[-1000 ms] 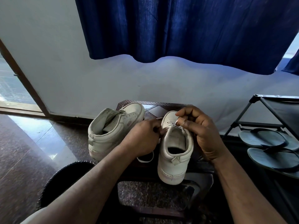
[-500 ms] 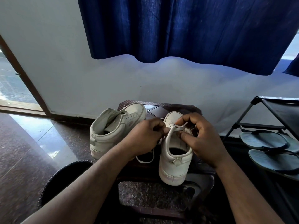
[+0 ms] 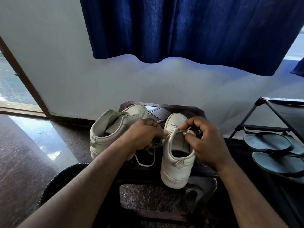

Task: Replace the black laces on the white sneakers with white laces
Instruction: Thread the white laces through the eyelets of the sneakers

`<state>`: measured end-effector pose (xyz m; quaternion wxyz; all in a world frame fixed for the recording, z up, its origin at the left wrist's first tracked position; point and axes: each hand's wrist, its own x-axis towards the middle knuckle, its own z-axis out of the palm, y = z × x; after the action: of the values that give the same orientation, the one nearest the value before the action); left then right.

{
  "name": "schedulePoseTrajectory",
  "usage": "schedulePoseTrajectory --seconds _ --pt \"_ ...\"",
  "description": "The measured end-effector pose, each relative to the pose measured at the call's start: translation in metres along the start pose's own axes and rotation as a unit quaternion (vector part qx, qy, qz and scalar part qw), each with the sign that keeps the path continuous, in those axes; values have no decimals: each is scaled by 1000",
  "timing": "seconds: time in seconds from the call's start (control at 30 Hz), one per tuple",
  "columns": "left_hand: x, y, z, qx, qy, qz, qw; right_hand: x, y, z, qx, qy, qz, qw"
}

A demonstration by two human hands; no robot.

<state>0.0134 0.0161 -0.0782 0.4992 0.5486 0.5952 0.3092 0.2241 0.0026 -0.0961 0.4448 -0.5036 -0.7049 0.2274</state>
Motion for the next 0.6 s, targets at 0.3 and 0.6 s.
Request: schedulePoseTrajectory --seconds 0.3,0.6 --pt "10 2 10 155 26 107 982 -1 -2 -2 31 -13 5 999" --pt "15 35 14 -141 11 221 965 19 -4 4 136 -30 104 985"
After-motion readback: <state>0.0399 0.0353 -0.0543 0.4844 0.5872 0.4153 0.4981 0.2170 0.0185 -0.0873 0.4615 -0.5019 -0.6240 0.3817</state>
